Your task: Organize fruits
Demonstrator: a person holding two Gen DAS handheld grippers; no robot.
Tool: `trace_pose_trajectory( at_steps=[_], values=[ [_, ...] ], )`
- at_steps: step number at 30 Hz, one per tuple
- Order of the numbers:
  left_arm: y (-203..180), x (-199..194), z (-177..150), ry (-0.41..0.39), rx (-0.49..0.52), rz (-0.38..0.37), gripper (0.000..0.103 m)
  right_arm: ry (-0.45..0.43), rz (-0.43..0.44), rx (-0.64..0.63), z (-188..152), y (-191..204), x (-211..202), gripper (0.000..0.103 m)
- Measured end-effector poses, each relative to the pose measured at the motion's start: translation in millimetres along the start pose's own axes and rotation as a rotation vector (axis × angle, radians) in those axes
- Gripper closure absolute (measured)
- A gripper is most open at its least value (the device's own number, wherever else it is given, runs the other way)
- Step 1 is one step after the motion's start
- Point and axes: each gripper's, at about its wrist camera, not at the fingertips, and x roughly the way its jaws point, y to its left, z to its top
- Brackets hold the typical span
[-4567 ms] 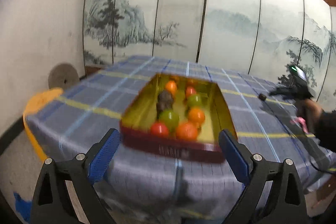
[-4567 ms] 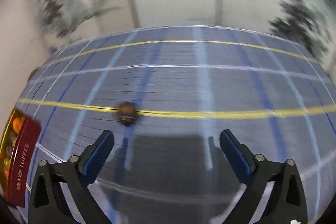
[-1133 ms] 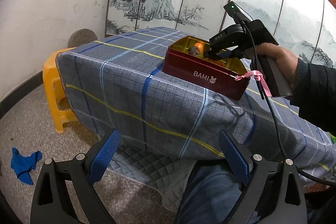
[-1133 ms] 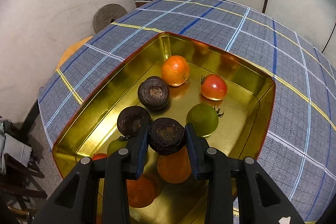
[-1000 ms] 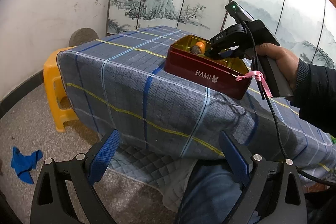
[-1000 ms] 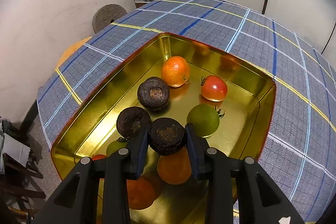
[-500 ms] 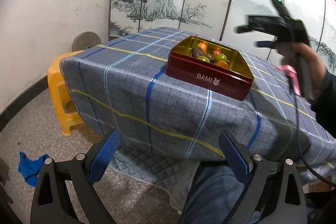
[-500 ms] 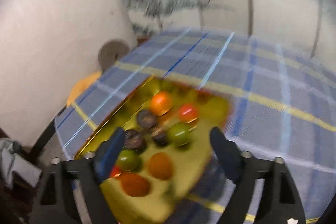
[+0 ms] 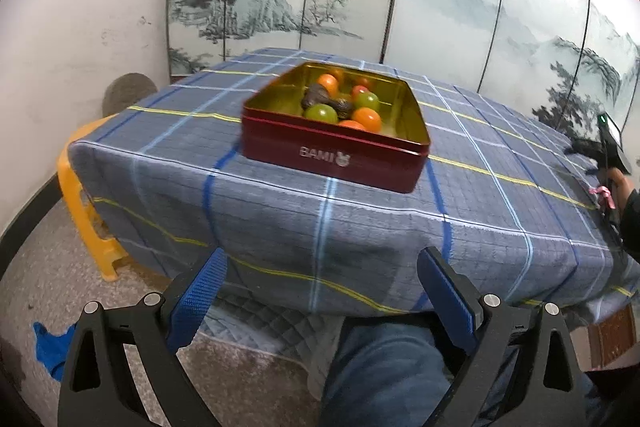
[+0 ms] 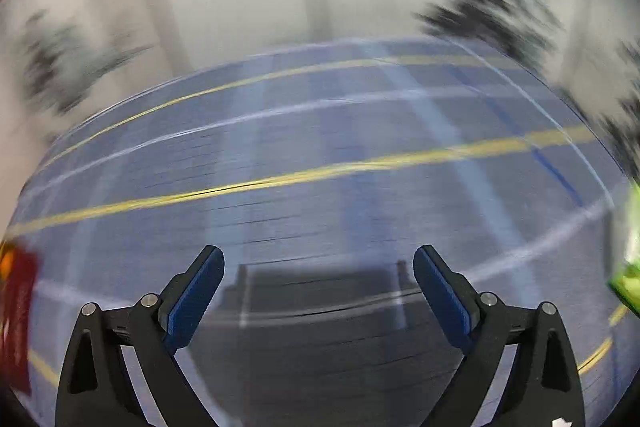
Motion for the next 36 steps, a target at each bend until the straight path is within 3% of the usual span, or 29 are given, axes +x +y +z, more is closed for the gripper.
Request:
trace_pose_trajectory(
  at_steps=[2, 5, 9, 12, 15, 18, 22, 26, 36],
  values=[
    [-4, 5, 2, 0.013, -0.001, 0.003, 0.007, -0.002, -0.058, 0.067, 7, -43, 6, 0.008],
    [-8, 14, 12, 0.028, 0.004, 0.032, 0.003, -0.023, -0.112, 0.116, 11, -77, 3, 0.008],
    [-37, 22, 38, -0.041, 0.132, 0.143, 0.0, -0.054, -0.076, 0.124, 11, -87, -10, 0.008],
    [-75, 27, 60, -0.126, 0.231, 0.162, 0.0, -0.074, -0.016, 0.088, -2, -74, -36, 0.008],
    [-98, 36, 79, -0.153, 0.249, 0.227, 0.0, -0.086, 0.068, -0.064, -27, -25, -71, 0.008],
    [-100, 46, 101, -0.098, 0.176, 0.18, 0.0, -0.122, 0.166, -0.224, -59, 44, -118, 0.008],
    [-94, 60, 122, -0.022, 0.077, 0.213, 0.0, -0.133, 0.285, -0.362, -96, 119, -160, 0.006],
    [-93, 70, 128, -0.008, 0.069, 0.272, 0.0, -0.117, 0.361, -0.462, -128, 175, -177, 0.006],
    [-88, 79, 119, 0.037, 0.063, 0.294, 0.0, -0.061, 0.432, -0.543, -165, 221, -187, 0.006]
  ],
)
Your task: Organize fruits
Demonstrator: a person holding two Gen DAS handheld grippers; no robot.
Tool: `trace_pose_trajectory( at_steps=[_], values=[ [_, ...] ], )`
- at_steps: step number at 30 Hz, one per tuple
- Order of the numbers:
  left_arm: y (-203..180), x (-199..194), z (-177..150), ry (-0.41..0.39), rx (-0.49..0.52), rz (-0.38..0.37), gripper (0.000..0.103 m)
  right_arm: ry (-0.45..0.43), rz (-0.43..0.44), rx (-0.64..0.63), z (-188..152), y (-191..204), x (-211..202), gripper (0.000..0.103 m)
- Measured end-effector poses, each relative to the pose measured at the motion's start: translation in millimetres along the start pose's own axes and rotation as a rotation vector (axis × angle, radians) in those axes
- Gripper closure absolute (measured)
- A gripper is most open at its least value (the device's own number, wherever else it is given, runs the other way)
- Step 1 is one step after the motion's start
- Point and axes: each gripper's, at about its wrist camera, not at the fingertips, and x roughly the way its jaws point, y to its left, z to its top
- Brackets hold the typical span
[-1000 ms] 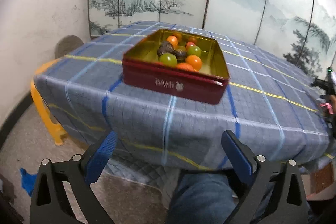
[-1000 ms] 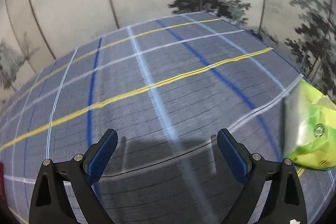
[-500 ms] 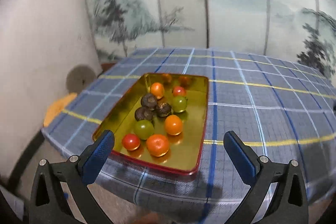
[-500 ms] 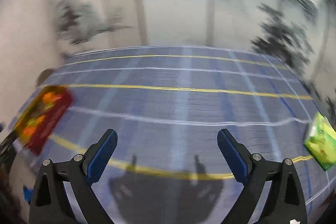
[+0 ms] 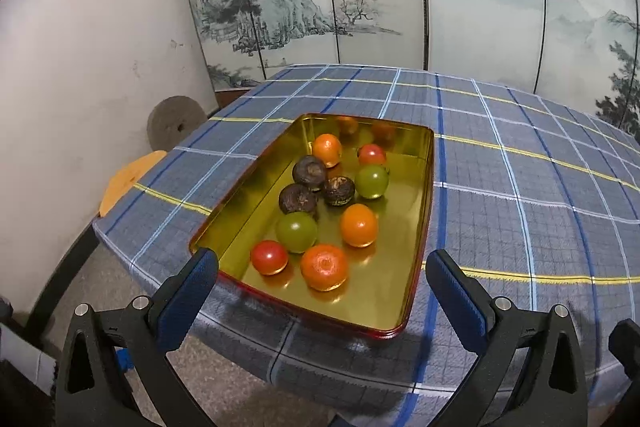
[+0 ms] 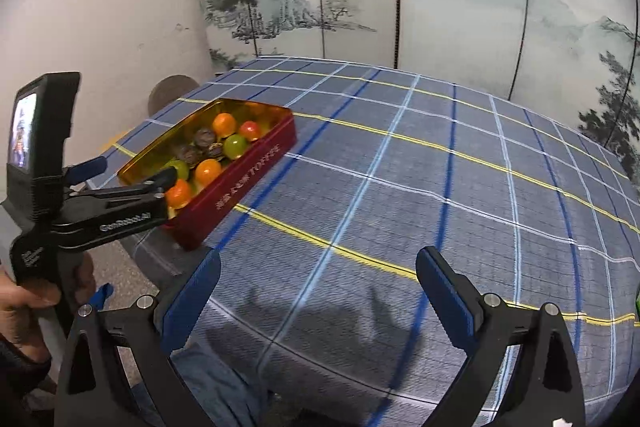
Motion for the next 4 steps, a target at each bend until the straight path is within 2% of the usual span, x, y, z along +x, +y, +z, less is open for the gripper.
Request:
trace_pose_trajectory(
  at_steps=[4],
  values=[
    [1.2, 1.7, -2.3, 0.008, -0.005, 0.001, 0.0, 0.007, 0.005, 0.008, 0.1, 0.2, 0.9, 0.006]
  ],
)
